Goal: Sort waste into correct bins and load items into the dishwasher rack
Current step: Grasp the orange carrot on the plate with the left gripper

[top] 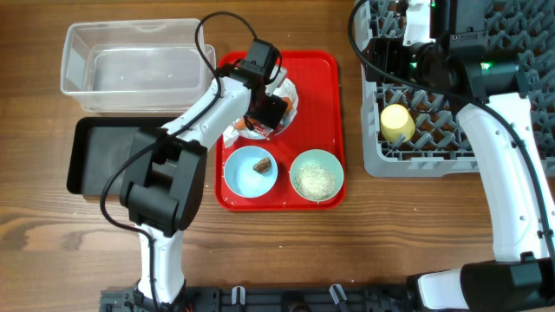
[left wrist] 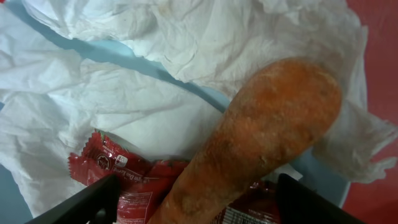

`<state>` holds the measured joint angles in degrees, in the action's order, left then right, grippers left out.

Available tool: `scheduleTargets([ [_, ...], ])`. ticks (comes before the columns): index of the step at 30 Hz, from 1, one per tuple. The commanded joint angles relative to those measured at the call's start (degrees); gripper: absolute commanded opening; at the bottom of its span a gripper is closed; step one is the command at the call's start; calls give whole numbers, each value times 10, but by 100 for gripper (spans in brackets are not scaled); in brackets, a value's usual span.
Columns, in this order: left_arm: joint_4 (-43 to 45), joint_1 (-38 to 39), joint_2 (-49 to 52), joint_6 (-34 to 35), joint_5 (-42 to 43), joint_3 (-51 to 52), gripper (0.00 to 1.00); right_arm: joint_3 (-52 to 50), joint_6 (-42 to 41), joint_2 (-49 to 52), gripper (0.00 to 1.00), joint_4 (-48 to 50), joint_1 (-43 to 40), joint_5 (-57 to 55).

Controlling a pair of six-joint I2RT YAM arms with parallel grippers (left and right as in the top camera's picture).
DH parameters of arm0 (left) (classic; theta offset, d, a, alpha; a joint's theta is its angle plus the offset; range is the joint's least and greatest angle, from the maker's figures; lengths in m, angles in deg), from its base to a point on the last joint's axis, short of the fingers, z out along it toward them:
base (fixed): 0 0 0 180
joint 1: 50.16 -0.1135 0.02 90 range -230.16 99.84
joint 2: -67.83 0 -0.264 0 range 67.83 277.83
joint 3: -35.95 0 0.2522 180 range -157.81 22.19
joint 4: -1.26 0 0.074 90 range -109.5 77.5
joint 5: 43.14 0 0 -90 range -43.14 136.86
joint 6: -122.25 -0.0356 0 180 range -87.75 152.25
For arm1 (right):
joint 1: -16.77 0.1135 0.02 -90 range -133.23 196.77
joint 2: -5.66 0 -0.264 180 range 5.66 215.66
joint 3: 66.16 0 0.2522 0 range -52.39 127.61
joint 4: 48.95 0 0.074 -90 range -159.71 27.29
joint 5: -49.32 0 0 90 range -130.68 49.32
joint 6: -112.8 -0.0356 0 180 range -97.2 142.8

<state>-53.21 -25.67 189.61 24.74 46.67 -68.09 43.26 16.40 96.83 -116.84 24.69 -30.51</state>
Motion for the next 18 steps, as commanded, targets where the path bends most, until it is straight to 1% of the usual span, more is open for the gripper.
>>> scheduleTargets([
  [1, -2, 2, 16, -13, -9, -4, 72, -3, 2, 0, 85, -3, -1, -14],
  [6, 1, 2, 18, -12, -7, -4, 52, -3, 3, 0, 85, -12, -1, -14],
  [9, 0, 2, 18, -11, -4, -4, 35, -3, 3, 0, 86, -12, -1, -14],
  [10, 0, 2, 18, -11, 0, -4, 32, -3, 3, 0, 85, -11, -1, -15],
  [13, 3, 2, 23, -11, 30, -4, 34, -3, 4, 0, 86, -11, -1, -22],
  [18, 6, 2, 35, -11, 31, -4, 23, -3, 4, 0, 86, -23, -1, -30],
])
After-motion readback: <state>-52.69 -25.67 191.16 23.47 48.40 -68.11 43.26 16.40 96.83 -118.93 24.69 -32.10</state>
